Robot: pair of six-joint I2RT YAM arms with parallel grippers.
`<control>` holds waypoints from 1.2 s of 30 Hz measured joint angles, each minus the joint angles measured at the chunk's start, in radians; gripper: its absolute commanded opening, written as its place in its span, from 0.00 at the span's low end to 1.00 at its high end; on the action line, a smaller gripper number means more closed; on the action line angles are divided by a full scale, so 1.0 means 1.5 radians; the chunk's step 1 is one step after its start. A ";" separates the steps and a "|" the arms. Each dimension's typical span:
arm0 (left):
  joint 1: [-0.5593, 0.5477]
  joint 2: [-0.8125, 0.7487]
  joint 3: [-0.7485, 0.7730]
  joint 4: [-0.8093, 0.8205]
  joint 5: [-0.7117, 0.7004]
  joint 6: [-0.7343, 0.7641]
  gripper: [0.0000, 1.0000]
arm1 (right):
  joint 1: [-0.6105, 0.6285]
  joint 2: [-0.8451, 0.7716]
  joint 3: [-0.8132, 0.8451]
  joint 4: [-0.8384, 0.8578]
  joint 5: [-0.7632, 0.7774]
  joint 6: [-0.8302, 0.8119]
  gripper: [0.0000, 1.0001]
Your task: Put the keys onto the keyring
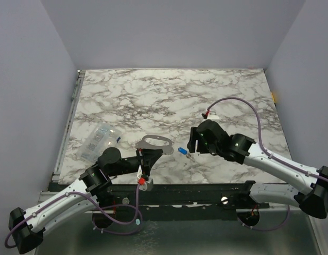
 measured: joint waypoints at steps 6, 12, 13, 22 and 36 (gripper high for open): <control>0.000 0.000 0.000 -0.002 0.000 -0.001 0.00 | 0.000 0.118 0.037 -0.080 -0.005 0.103 0.63; -0.001 0.001 0.000 -0.002 0.001 -0.001 0.00 | 0.000 0.198 0.033 -0.071 -0.049 0.093 0.58; -0.001 0.001 0.000 -0.002 0.001 -0.001 0.00 | 0.000 0.200 0.031 -0.062 -0.054 0.081 0.58; -0.003 0.007 0.000 -0.004 0.001 -0.006 0.00 | 0.000 0.293 0.046 0.012 -0.074 -0.079 0.53; -0.003 0.014 -0.007 -0.007 0.000 -0.008 0.00 | 0.000 0.388 0.076 0.040 -0.064 -0.192 0.47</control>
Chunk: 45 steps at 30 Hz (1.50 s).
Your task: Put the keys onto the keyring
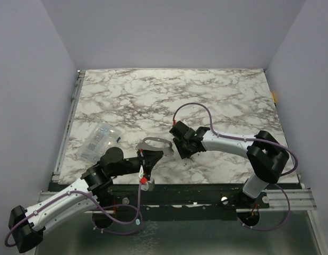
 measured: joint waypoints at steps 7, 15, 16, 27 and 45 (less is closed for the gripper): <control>0.000 0.004 0.000 0.000 0.000 0.000 0.00 | 0.000 0.016 0.000 0.013 0.014 -0.013 0.38; 0.000 0.006 0.000 0.000 0.000 0.000 0.00 | 0.000 0.021 0.000 0.026 0.029 -0.018 0.24; 0.000 0.007 0.000 0.000 0.000 0.000 0.00 | 0.000 0.022 0.000 0.026 0.030 -0.019 0.24; 0.000 0.009 0.000 0.000 0.000 0.000 0.00 | 0.000 0.025 0.000 0.026 0.043 -0.022 0.01; 0.000 0.009 0.000 0.000 0.001 -0.005 0.00 | 0.000 -0.103 0.000 0.026 0.069 0.009 0.01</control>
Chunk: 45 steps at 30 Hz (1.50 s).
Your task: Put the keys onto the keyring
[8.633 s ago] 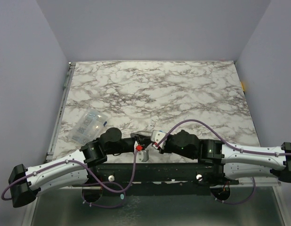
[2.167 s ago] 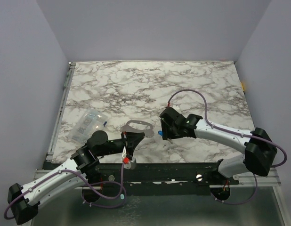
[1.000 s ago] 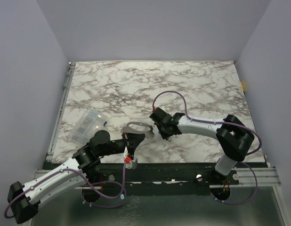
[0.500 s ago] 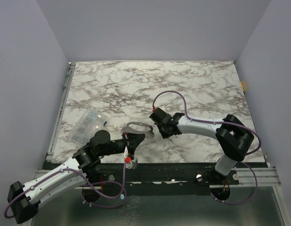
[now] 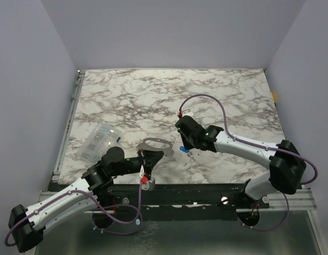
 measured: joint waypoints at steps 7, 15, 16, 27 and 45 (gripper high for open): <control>0.000 0.000 0.000 0.000 0.000 -0.004 0.00 | 0.000 -0.057 -0.001 0.007 0.005 0.028 0.21; 0.000 0.000 0.000 0.000 0.000 -0.006 0.00 | 0.000 -0.005 0.013 -0.024 -0.001 0.041 0.58; 0.000 0.000 0.000 0.000 0.000 -0.006 0.00 | 0.000 0.015 0.019 -0.035 -0.002 0.041 0.58; 0.000 0.000 0.000 0.000 0.000 -0.007 0.00 | 0.000 0.111 0.062 -0.105 -0.007 0.016 0.54; 0.000 0.000 0.000 0.000 0.000 -0.007 0.00 | 0.000 0.176 0.064 -0.103 -0.011 0.001 0.40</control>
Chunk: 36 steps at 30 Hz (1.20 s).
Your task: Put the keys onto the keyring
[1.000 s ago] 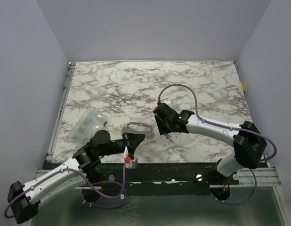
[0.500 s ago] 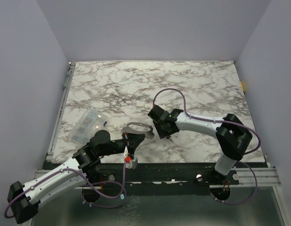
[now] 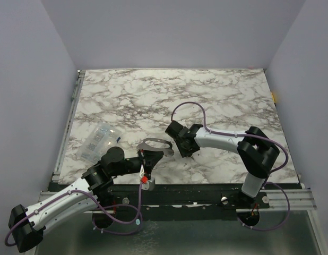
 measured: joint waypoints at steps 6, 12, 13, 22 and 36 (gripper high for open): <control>0.000 0.000 0.000 0.000 0.000 0.000 0.00 | 0.000 0.000 -0.002 0.004 0.007 -0.005 0.40; 0.000 0.000 0.000 0.000 0.000 0.000 0.00 | 0.000 0.000 -0.003 0.011 0.010 -0.010 0.37; 0.000 0.000 0.000 0.000 0.000 0.000 0.00 | 0.000 0.000 -0.003 0.014 0.011 -0.012 0.36; 0.000 0.000 0.000 0.000 0.000 0.000 0.00 | 0.000 0.005 -0.004 0.032 0.011 -0.023 0.15; 0.000 0.000 0.000 0.000 0.000 0.000 0.00 | -0.001 -0.007 -0.005 0.031 0.030 -0.027 0.01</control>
